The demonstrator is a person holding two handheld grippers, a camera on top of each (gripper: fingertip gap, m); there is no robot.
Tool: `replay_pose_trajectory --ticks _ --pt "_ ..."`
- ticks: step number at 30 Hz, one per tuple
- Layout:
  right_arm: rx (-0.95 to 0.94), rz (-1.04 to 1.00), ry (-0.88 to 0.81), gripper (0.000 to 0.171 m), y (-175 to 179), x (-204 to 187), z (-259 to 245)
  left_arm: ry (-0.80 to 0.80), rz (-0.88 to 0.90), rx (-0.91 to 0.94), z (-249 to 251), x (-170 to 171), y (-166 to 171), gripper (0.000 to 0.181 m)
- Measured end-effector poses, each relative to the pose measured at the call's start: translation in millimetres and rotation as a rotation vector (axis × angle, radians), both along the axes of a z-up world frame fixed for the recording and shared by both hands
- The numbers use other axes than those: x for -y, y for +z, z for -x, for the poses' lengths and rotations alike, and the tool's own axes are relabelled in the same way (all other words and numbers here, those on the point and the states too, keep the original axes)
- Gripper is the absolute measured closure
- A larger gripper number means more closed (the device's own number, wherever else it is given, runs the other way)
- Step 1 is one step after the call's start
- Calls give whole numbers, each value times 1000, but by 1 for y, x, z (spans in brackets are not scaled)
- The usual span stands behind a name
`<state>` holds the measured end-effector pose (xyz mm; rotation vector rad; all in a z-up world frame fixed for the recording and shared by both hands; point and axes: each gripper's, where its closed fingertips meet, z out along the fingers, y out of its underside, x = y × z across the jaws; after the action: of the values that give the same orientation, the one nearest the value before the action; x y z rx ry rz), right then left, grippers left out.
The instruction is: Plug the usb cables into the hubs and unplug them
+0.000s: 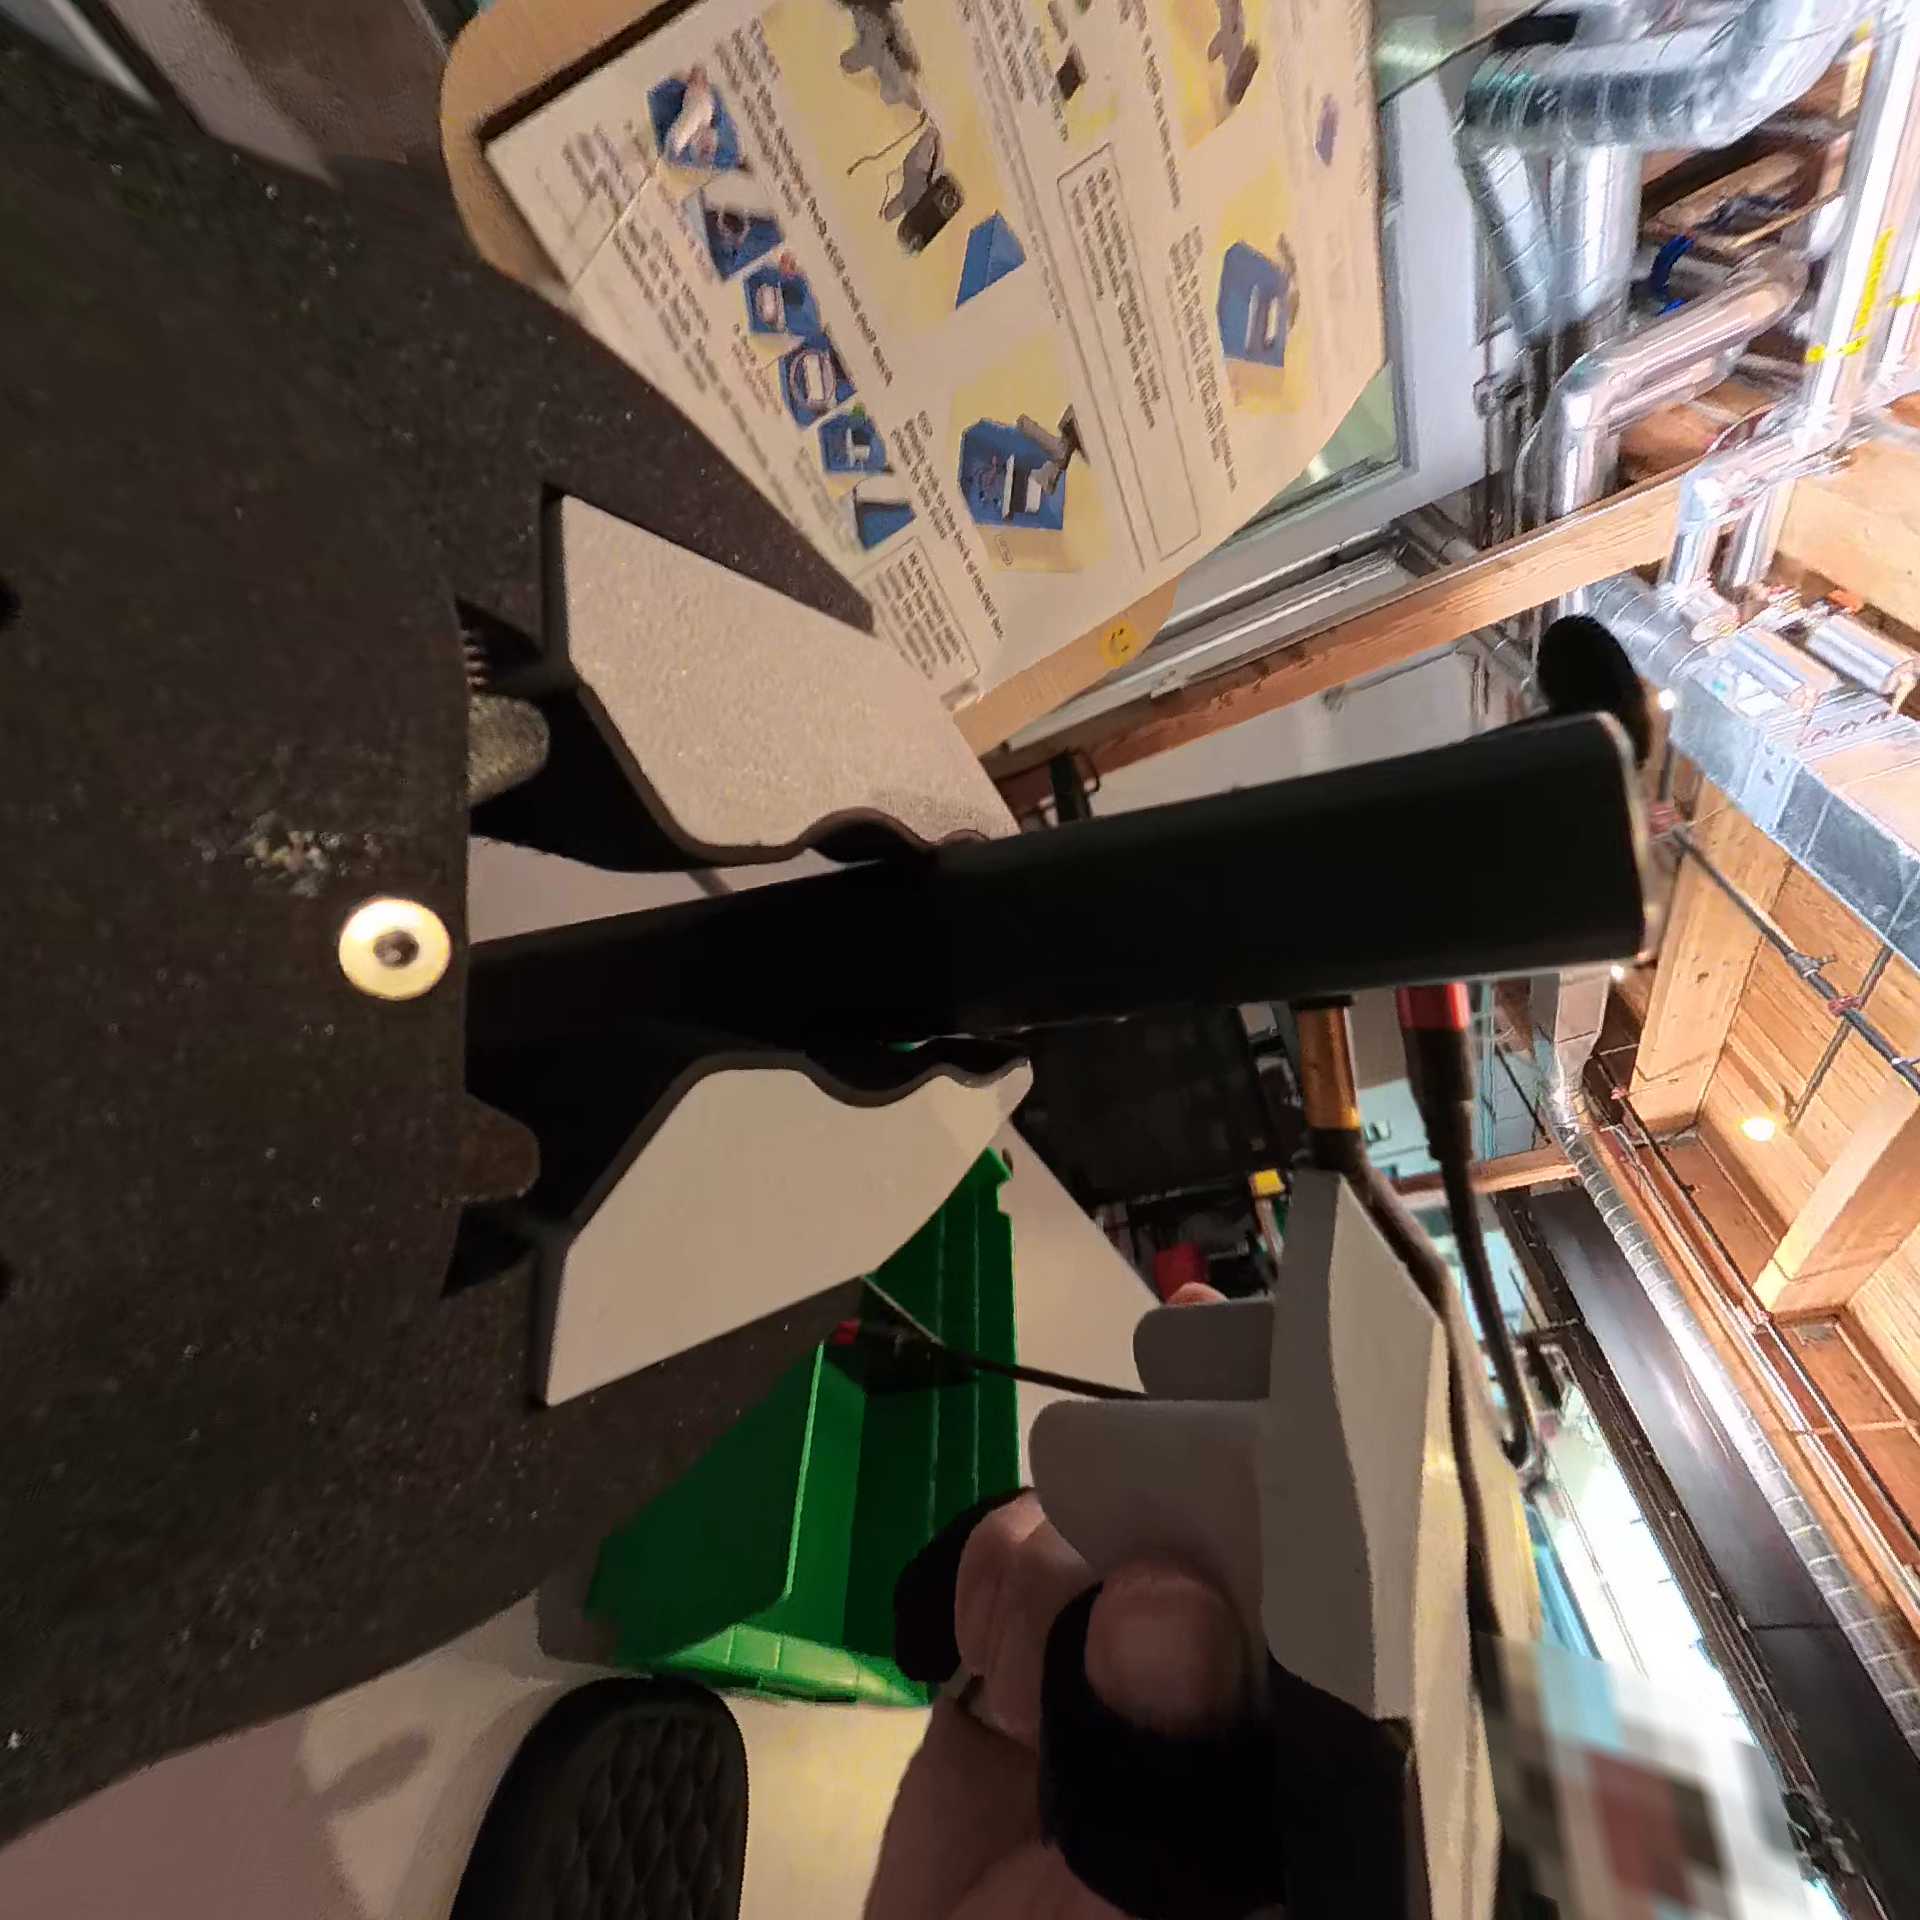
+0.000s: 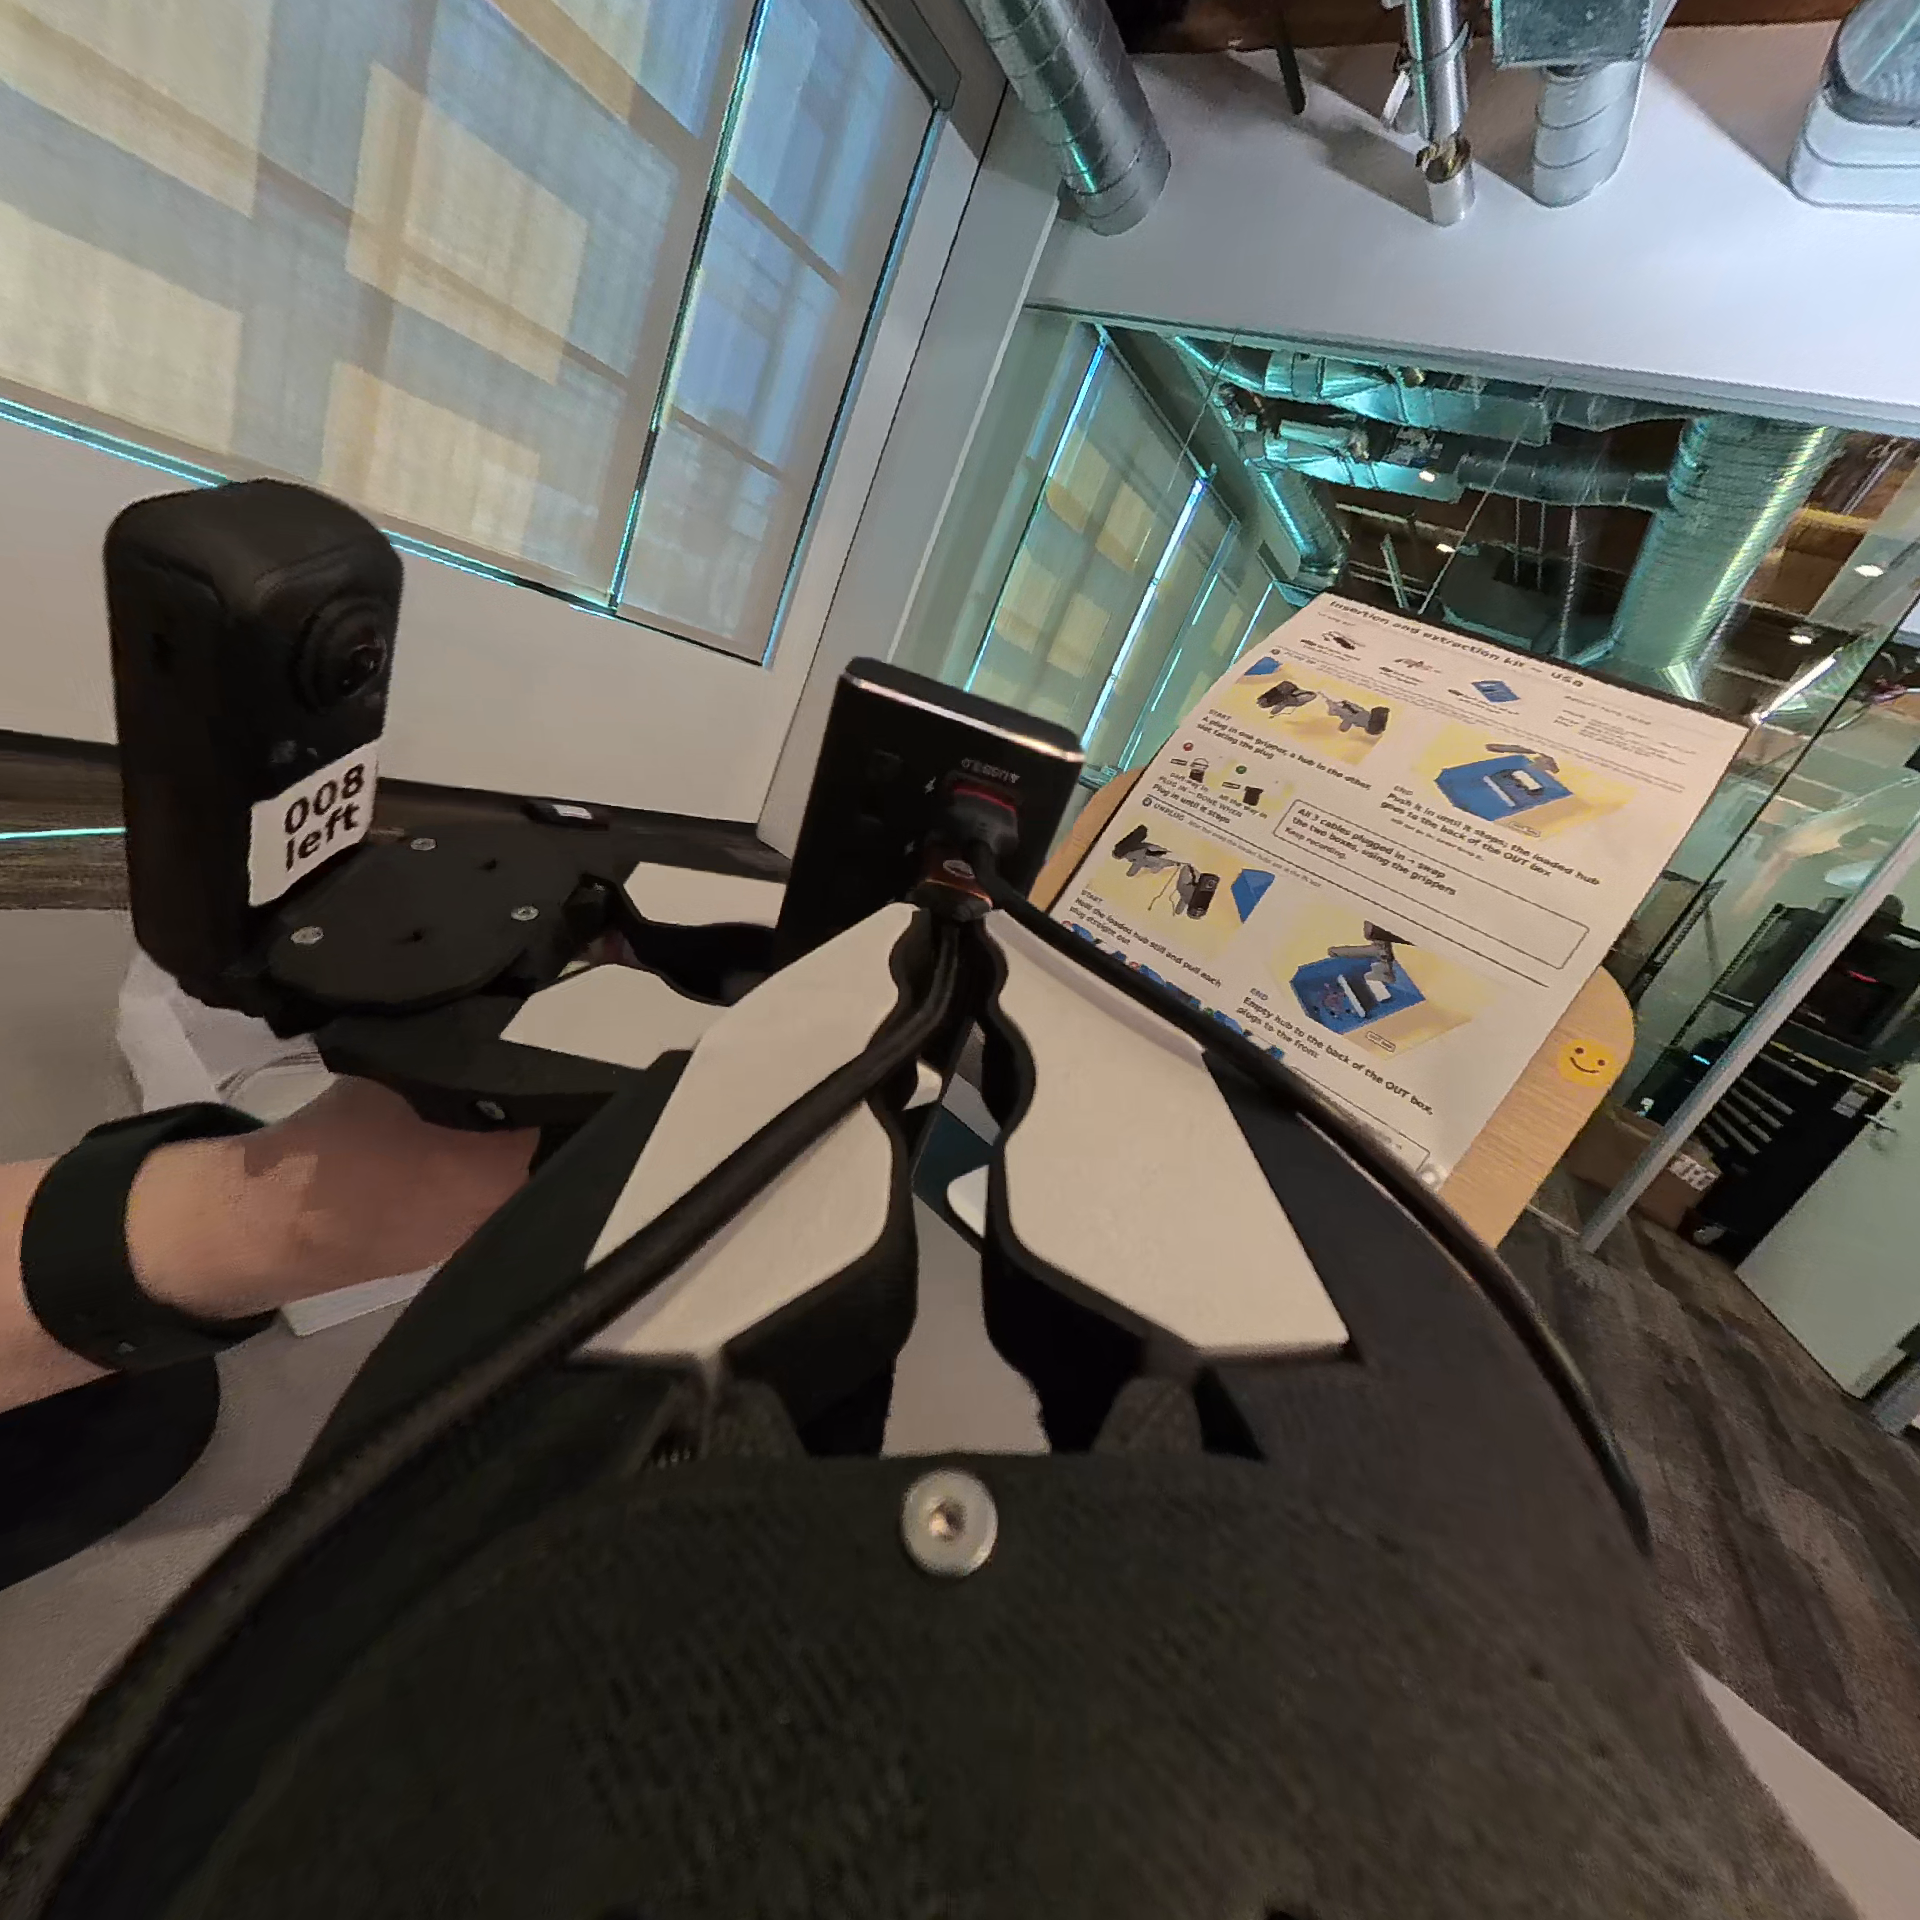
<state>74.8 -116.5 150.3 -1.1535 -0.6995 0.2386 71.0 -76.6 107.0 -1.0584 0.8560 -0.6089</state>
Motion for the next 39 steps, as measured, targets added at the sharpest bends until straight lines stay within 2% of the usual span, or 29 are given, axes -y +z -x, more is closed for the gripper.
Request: replay_pose_trajectory --ticks 1,7,10,12,16,18,21,22,24,27,29,30,32,34,35,37,39 --pt "5 17 -5 163 -1 -3 -2 -22 43 14 -1 -3 -1 150" --pt "56 316 90 135 -22 2 10 -111 251 111 2 -17 -6 151" --pt "72 431 184 134 -38 8 25 -132 404 223 12 -32 -8 151" --pt "146 445 168 138 -52 1 27 -174 459 301 21 -38 -7 151" --pt "290 328 9 140 -66 -27 14 -300 510 356 31 -37 0 151" --pt "394 289 40 144 -75 -28 15 -366 494 339 31 -29 6 151" --pt "665 385 258 148 -106 5 9 -405 479 286 28 -22 8 151" --pt "726 447 328 150 -114 18 -1 -434 479 269 26 -18 8 151" --pt "781 447 516 151 -114 48 -14 -511 494 276 22 -10 10 151" --pt "649 327 911 152 -87 105 -32 -622 547 317 16 -1 11 150" --pt "468 224 1073 150 -57 121 -45 -682 576 336 11 3 11 151" --pt "326 158 1080 147 -37 115 -49 -704 583 341 9 6 10 151" --pt "21 127 993 146 -3 79 -55 -729 590 341 4 9 7 151" --pt "-209 269 797 143 6 19 -59 -739 580 334 0 13 5 151" --pt "-293 348 700 136 1 -8 -60 -744 572 327 -2 15 4 151" --pt "-362 434 669 130 -12 -29 -50 -756 561 311 -6 19 2 151" --pt "-369 492 719 128 -21 -28 -31 -757 567 283 -11 22 -3 151"
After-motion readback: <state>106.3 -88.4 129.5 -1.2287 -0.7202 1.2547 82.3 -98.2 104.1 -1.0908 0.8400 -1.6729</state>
